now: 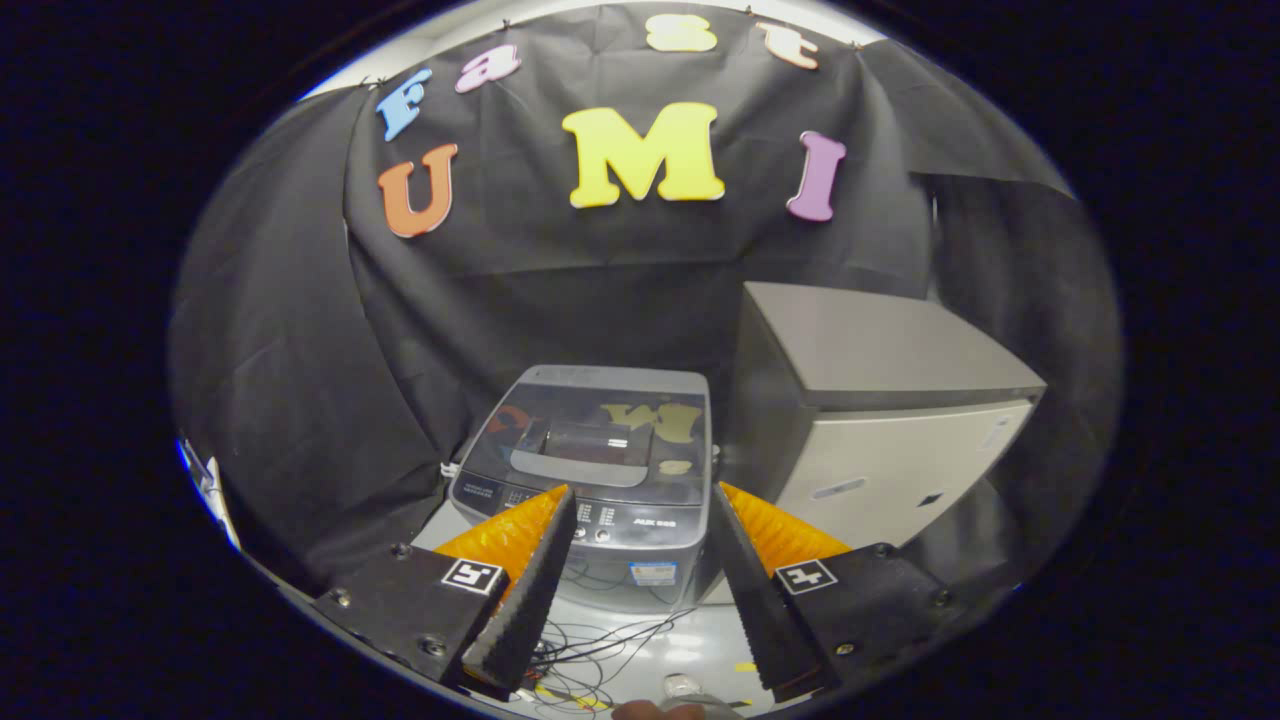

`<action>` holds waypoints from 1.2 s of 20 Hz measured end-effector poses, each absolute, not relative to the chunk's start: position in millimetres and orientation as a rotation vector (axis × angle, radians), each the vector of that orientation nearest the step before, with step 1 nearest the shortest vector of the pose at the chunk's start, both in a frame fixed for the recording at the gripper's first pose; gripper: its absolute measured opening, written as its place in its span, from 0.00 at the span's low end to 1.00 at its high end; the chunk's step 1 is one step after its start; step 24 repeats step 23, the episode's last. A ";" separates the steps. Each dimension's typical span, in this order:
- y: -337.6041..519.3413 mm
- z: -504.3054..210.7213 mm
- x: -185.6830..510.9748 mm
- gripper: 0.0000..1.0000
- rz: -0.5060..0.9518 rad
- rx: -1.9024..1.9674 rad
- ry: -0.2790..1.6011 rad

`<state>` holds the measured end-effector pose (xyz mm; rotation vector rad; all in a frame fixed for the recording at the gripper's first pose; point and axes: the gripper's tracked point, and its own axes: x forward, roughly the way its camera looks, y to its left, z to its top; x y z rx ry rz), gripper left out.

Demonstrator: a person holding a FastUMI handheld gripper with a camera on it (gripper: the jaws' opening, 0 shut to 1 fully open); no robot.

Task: Put the clothes into the washing machine and then close the washing machine lid.

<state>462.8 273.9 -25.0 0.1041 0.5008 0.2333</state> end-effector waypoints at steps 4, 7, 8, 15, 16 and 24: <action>258.1 -11.6 440.9 0.85 0.221 0.122 0.424; 250.3 -8.8 425.6 0.85 0.205 0.149 0.385; 248.6 -8.4 420.6 0.85 0.203 0.156 0.377; 229.5 5.9 400.2 0.85 0.197 0.159 0.276; 227.4 5.3 401.6 0.85 0.201 0.146 0.273; 217.6 15.5 391.4 0.85 0.213 0.182 0.266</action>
